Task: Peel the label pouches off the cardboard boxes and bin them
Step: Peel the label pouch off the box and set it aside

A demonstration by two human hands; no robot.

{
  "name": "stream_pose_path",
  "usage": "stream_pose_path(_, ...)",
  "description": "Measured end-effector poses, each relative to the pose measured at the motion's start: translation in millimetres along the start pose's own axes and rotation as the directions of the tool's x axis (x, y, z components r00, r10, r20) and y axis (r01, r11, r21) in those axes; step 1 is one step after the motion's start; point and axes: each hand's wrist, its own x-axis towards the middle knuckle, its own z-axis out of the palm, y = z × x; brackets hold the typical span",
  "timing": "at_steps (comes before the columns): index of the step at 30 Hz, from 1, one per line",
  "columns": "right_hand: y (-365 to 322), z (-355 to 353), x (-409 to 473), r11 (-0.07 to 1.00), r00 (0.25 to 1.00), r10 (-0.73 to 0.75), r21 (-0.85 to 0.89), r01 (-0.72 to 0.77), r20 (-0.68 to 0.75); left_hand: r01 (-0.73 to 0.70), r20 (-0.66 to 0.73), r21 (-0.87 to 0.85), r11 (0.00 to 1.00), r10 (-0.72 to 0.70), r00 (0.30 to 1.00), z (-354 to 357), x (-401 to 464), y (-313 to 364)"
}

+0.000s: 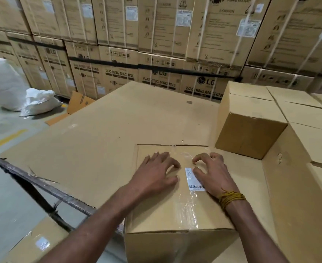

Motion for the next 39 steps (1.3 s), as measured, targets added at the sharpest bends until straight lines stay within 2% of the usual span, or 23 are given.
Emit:
stream_pose_path(3, -2, -2, 11, 1.0, 0.999, 0.021, -0.009, -0.021, 0.031, -0.104, -0.026, 0.0, 0.995, 0.104, 0.994, -5, 27, -12)
stream_pose_path(6, -5, 0, 13, 0.997, 0.998, 0.049, -0.065, -0.046, 0.045, -0.139, -0.011, 0.016, 0.99, 0.14, 0.99, -5, 44, -22)
stream_pose_path(9, -6, 4, 9, 0.99, 0.998, 0.054, -0.129, -0.05, 0.024, -0.12, 0.023, 0.087, 0.989, 0.119, 0.993, 1, 48, -25)
stream_pose_path(17, -7, 7, 12, 0.985, 0.995, 0.094, -0.15, -0.088, 0.03, -0.078, 0.076, 0.175, 0.981, 0.066, 0.995, 8, 53, -27)
stream_pose_path(39, 1, 8, 20, 0.992, 0.991, 0.12, -0.046, -0.118, 0.051, -0.061, 0.064, 0.145, 0.988, 0.052, 0.997, 3, 50, -24)
